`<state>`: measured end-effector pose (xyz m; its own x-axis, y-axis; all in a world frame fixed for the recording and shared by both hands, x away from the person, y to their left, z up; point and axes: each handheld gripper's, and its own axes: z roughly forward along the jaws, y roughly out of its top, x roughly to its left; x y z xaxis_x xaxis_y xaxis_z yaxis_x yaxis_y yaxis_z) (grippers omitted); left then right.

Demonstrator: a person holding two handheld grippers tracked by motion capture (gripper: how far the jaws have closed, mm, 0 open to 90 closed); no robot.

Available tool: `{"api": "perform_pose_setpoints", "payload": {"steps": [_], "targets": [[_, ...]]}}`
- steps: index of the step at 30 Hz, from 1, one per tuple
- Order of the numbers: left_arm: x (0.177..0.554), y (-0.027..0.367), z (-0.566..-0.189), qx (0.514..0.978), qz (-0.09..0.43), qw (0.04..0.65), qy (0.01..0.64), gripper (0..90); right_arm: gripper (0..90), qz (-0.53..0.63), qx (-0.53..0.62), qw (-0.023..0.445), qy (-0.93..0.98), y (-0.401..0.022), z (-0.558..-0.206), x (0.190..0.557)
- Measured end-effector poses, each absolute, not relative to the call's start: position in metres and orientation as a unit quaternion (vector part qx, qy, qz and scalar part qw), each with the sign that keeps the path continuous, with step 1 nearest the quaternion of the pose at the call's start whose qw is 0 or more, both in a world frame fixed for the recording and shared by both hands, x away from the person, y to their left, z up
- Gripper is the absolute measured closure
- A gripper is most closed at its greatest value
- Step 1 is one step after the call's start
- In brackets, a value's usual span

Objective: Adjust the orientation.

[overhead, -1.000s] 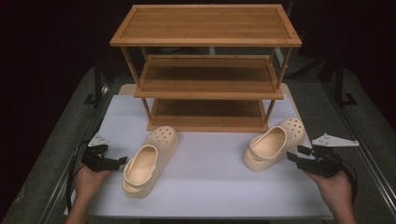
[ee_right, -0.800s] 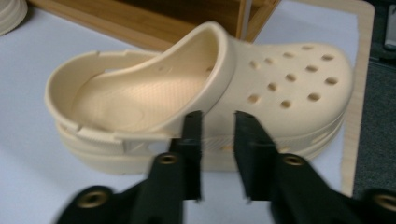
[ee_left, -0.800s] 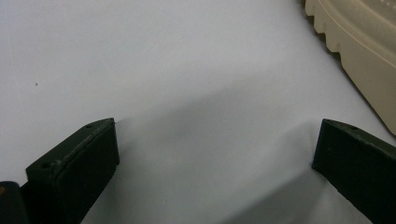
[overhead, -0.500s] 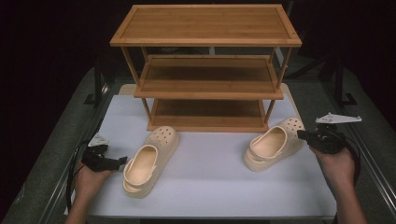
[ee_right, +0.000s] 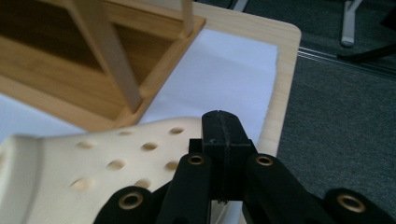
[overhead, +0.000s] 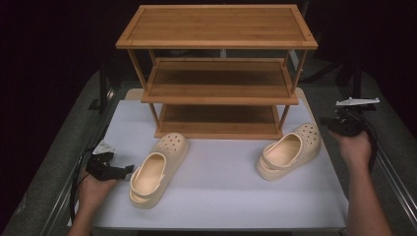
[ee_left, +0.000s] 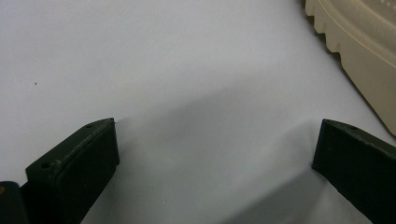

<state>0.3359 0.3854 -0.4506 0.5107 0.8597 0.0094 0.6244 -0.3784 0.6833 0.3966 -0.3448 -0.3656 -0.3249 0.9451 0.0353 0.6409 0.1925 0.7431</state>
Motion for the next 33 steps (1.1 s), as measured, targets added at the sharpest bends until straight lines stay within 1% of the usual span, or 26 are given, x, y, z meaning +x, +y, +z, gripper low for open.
{"api": "perform_pose_setpoints", "payload": {"steps": [3,4,7,12,18,22,30,32,33], "targets": [[0.336,0.385,-0.451,0.809,0.186,0.317,0.458,0.0,89.9,0.336,0.542,0.228,0.736,-0.348,-0.367,0.404],[0.336,0.385,-0.451,0.809,0.186,0.317,0.458,0.0,89.9,0.328,0.547,0.225,0.737,-0.352,-0.372,0.412],[0.336,0.385,-0.451,0.809,0.186,0.317,0.458,0.0,90.0,0.321,0.554,0.221,0.736,-0.354,-0.378,0.42],[0.336,0.385,-0.451,0.809,0.186,0.317,0.458,0.0,89.9,0.319,0.564,0.197,0.736,-0.361,-0.396,0.431],[0.336,0.386,-0.451,0.809,0.185,0.317,0.459,0.0,89.9,0.319,0.565,0.171,0.741,-0.361,-0.414,0.432],[0.336,0.386,-0.451,0.809,0.184,0.317,0.459,0.0,89.9,0.327,0.57,0.161,0.736,-0.364,-0.417,0.431],[0.336,0.385,-0.451,0.809,0.185,0.318,0.459,0.0,90.0,0.33,0.545,0.152,0.755,-0.353,-0.417,0.429],[0.336,0.385,-0.451,0.809,0.184,0.317,0.459,0.0,90.0,0.329,0.543,0.16,0.756,-0.35,-0.417,0.426],[0.336,0.385,-0.451,0.809,0.184,0.317,0.459,0.0,90.0,0.334,0.542,0.154,0.755,-0.35,-0.417,0.425]]}}
